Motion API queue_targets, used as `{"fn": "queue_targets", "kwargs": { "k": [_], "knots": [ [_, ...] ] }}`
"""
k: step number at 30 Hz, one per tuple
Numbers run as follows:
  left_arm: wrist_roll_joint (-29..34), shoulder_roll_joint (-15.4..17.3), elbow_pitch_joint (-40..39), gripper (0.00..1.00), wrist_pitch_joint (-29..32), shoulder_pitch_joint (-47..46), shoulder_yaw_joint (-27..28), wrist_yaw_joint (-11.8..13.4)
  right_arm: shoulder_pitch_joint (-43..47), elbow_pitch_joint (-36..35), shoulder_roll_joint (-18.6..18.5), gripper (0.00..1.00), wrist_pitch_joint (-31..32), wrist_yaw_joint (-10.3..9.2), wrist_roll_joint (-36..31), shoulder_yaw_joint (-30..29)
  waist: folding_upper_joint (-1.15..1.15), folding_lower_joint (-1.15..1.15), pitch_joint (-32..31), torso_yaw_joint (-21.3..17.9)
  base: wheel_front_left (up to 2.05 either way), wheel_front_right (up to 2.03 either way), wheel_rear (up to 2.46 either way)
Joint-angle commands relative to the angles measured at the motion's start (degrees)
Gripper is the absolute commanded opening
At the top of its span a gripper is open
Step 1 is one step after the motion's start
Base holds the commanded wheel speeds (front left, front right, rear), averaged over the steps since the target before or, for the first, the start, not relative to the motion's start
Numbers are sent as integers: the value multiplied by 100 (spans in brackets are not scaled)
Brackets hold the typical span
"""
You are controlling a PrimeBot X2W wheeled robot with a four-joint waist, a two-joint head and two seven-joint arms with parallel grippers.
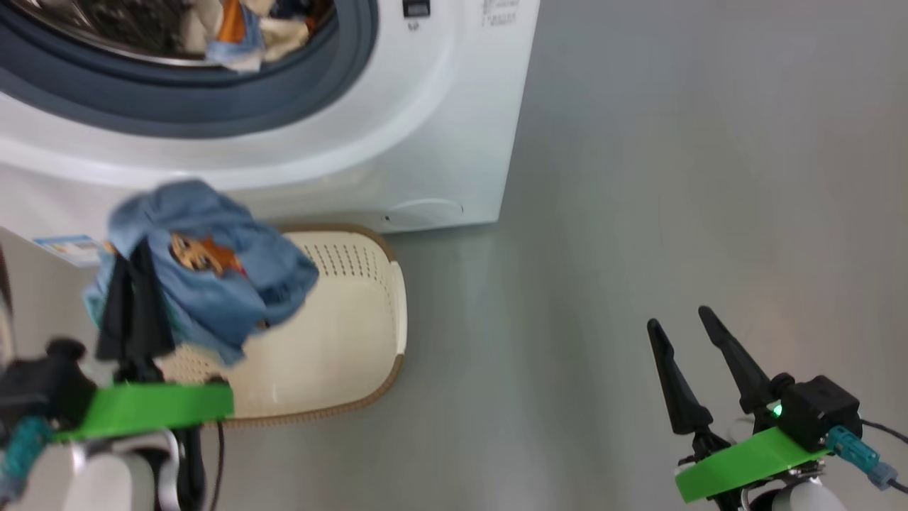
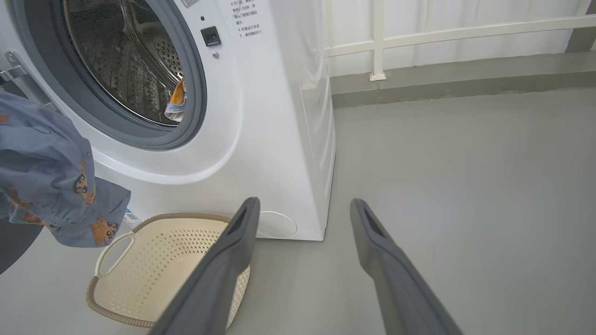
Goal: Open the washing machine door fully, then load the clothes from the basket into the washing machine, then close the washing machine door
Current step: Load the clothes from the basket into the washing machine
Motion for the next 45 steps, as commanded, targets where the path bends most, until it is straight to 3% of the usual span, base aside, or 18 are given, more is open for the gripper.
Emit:
{"fn": "queue_targets", "kwargs": {
  "k": [1, 9, 18, 33, 45],
  "knots": [
    [100, 84, -40, 0, -42, -358, 267, -56, -149, -164, -39, 100, -28, 9, -48, 116, 0, 0, 408, -73, 0, 0, 0],
    [353, 173, 736, 0, -43, -1500, 566, -291, -320, -178, -42, 100, -28, 9, -28, 145, 0, 0, 736, -255, 0, 0, 0],
    [614, 410, 1723, 0, -43, -2692, 558, -338, -397, -171, -20, 100, -28, 9, 0, 171, 0, 0, 976, -434, 0, 0, 0],
    [931, 1082, 3383, 0, -43, -5059, 497, -218, -619, -248, 51, 100, -28, 9, 57, 198, 0, 0, 1685, -681, 0, 0, 0],
    [1067, 1136, 4462, 0, 78, -6259, 262, -54, -633, -297, 49, 100, -28, 9, 69, 227, 0, 0, 2291, -663, 0, 0, 0]
  ]
}}
